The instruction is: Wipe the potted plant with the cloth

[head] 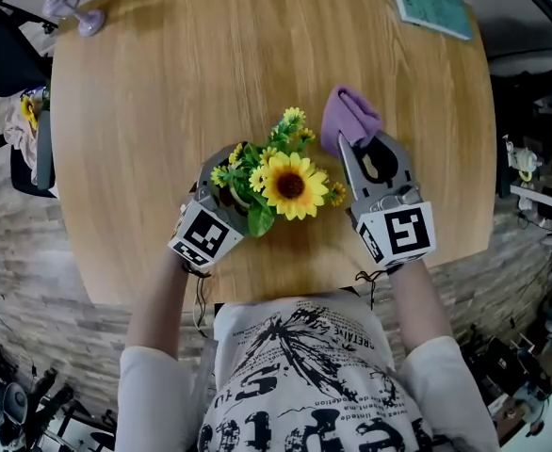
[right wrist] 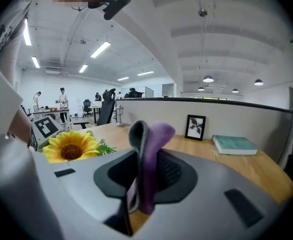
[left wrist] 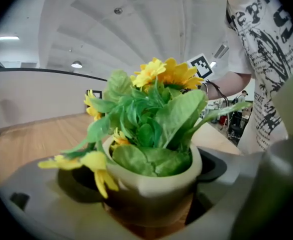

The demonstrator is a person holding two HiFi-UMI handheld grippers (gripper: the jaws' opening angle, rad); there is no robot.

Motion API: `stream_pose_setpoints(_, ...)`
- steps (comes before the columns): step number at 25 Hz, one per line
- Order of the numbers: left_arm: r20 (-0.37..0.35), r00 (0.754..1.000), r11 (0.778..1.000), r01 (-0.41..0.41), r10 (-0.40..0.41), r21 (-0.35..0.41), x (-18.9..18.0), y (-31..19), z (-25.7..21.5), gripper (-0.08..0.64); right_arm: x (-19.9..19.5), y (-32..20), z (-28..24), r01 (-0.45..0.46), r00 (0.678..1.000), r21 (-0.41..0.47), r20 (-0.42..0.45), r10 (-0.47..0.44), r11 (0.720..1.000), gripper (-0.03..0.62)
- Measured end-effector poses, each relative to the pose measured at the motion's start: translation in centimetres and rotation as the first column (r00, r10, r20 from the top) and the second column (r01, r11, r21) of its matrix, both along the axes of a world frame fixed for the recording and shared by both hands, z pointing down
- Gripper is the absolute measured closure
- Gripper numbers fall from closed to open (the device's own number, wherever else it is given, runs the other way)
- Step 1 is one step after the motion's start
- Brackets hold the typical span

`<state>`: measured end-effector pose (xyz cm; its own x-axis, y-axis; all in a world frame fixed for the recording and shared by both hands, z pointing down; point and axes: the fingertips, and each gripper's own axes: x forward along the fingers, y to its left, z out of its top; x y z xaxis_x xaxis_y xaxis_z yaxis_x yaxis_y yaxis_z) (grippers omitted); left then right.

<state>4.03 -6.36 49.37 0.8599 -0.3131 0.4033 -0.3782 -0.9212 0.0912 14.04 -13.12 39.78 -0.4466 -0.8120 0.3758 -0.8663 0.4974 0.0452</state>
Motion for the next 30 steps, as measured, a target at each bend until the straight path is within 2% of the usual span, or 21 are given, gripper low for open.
stream_pose_setpoints(6, -0.023, 1.0, 1.0, 0.002, -0.002, -0.009, 0.4, 0.2, 0.5, 0.017, -0.4, 0.1, 0.7, 0.006, 0.999, -0.017, 0.037, -0.005, 1.0, 0.512)
stream_pose_setpoints(11, -0.025, 0.999, 0.999, -0.025, 0.025, -0.029, 0.6, 0.0, 0.5, 0.015, -0.2, -0.2, 1.3, 0.013, 1.0, -0.031, 0.017, -0.012, 0.999, 0.512)
stream_pose_setpoints(13, -0.028, 0.999, 0.999, -0.019, 0.018, -0.039, 0.4, 0.1, 0.5, -0.019, -0.3, -0.1, 1.2, 0.018, 1.0, -0.035, 0.015, -0.017, 0.999, 0.512)
stream_pose_setpoints(19, -0.01, 1.0, 1.0, 0.002, -0.002, 0.002, -0.7, 0.4, -1.1, -0.029, -0.6, 0.1, 0.2, 0.03, 1.0, -0.016, -0.002, -0.03, 0.999, 0.511)
stream_pose_setpoints(24, -0.06, 0.996, 0.993, 0.072, -0.067, 0.094, -2.1, -0.2, -5.6, -0.029, -1.2, 0.6, -1.8, 0.029, 1.0, 0.026, 0.004, -0.029, 0.999, 0.511)
stream_pose_setpoints(27, -0.141, 0.982, 0.98, 0.148, -0.129, 0.135, -3.2, -0.5, -9.5, -0.015, -1.3, 1.4, -3.3, 0.026, 1.0, 0.046, 0.003, -0.026, 0.999, 0.511)
stream_pose_setpoints(30, -0.235, 0.94, 0.955, 0.278, -0.248, 0.103, -5.0, -1.0, -13.3, 0.122, -1.6, 1.8, -5.2, 0.039, 0.999, 0.085, 0.012, -0.04, 0.996, 0.512)
